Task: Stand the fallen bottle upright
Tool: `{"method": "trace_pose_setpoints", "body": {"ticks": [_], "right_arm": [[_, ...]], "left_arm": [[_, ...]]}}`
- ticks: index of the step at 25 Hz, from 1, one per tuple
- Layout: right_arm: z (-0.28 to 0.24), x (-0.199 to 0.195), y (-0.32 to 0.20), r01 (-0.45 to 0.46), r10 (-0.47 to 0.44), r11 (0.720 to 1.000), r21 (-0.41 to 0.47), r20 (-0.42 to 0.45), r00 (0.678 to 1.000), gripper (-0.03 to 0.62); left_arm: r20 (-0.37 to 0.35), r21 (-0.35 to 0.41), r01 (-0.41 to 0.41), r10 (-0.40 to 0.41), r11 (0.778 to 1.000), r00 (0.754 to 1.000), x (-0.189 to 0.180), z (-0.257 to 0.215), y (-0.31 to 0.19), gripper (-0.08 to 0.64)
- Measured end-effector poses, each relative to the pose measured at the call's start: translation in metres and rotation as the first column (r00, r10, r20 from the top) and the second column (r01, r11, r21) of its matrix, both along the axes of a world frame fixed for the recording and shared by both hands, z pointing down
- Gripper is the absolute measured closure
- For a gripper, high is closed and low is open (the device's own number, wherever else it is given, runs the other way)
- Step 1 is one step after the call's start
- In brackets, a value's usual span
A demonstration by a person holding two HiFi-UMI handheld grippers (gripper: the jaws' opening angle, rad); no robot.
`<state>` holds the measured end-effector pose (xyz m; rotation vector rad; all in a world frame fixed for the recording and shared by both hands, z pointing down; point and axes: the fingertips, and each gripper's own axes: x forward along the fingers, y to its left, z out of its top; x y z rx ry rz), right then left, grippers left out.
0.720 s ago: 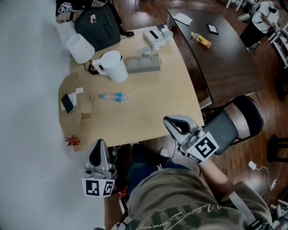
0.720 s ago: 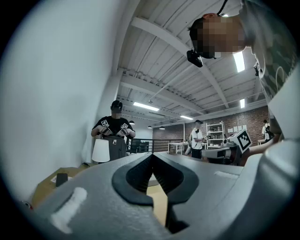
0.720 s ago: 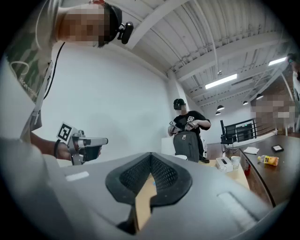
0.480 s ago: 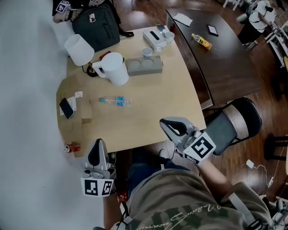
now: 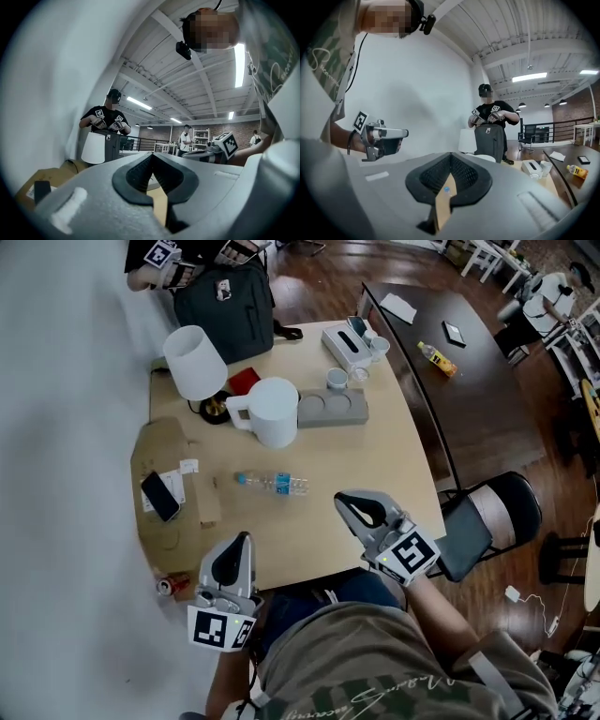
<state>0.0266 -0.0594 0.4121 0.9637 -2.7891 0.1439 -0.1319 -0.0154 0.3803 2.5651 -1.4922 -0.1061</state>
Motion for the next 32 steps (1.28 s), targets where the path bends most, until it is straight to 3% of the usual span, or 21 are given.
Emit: {"method": "trace_pose_setpoints", "body": {"ticks": [4, 6, 8, 10, 11, 12, 13, 14, 18, 20, 23, 26, 28, 32], "right_arm": [[0.031, -0.037, -0.031, 0.026, -0.026, 1.000, -0.009, -0.066, 0.997, 0.586], [0.055, -0.063, -0.042, 0.083, -0.093, 0.994, -0.076, -0.143, 0.985, 0.586], [0.089, -0.086, -0.054, 0.166, -0.191, 0.979, -0.120, -0.243, 0.951, 0.584], [0.131, -0.103, -0.061, 0.233, -0.292, 0.951, -0.202, -0.345, 0.892, 0.538], [0.150, -0.112, -0.064, 0.260, -0.345, 0.930, -0.259, -0.379, 0.858, 0.292], [0.167, -0.123, -0.068, 0.282, -0.390, 0.911, -0.301, -0.405, 0.827, 0.207], [0.183, -0.133, -0.073, 0.300, -0.423, 0.897, -0.323, -0.436, 0.794, 0.193], [0.201, -0.142, -0.078, 0.318, -0.452, 0.886, -0.337, -0.477, 0.754, 0.193], [0.279, -0.161, -0.077, 0.362, -0.583, 0.812, -0.457, -0.607, 0.540, 0.199], [0.314, -0.165, -0.076, 0.350, -0.620, 0.784, -0.512, -0.634, 0.462, 0.232], [0.355, -0.172, -0.074, 0.328, -0.663, 0.749, -0.576, -0.646, 0.378, 0.232], [0.386, -0.175, -0.079, 0.324, -0.657, 0.752, -0.574, -0.697, 0.288, 0.284], [0.397, -0.173, -0.081, 0.326, -0.653, 0.751, -0.575, -0.721, 0.232, 0.279], [0.409, -0.178, -0.078, 0.344, -0.681, 0.717, -0.606, -0.715, 0.158, 0.267]], "left_arm": [[-0.023, -0.010, -0.003, 0.003, 1.000, 1.000, -0.018, 0.004, -0.015, 0.557], [-0.033, -0.015, 0.019, -0.019, 1.000, 0.999, -0.028, 0.005, -0.021, 0.557], [-0.039, -0.020, 0.048, -0.049, 0.999, 0.998, -0.039, 0.003, -0.027, 0.556], [-0.038, -0.023, 0.072, -0.073, 0.997, 0.997, -0.048, 0.003, -0.031, 0.555], [-0.037, -0.025, 0.083, -0.084, 0.996, 0.996, -0.052, 0.004, -0.034, 0.557], [-0.036, -0.030, 0.095, -0.096, 0.995, 0.995, -0.057, 0.006, -0.036, 0.555], [-0.035, -0.037, 0.110, -0.112, 0.993, 0.993, -0.062, 0.008, -0.039, 0.555], [-0.033, -0.045, 0.127, -0.129, 0.991, 0.991, -0.068, 0.011, -0.041, 0.557], [-0.028, -0.069, 0.190, -0.192, 0.979, 0.981, -0.084, 0.015, -0.045, 0.556], [-0.027, -0.084, 0.211, -0.214, 0.974, 0.977, -0.090, 0.021, -0.047, 0.555], [-0.026, -0.105, 0.238, -0.242, 0.966, 0.970, -0.099, 0.031, -0.050, 0.556], [-0.026, -0.124, 0.260, -0.265, 0.958, 0.964, -0.105, 0.037, -0.050, 0.556], [-0.028, -0.142, 0.268, -0.274, 0.953, 0.961, -0.108, 0.042, -0.049, 0.555], [-0.014, -0.165, 0.280, -0.286, 0.946, 0.958, -0.116, 0.048, -0.049, 0.555]]}}
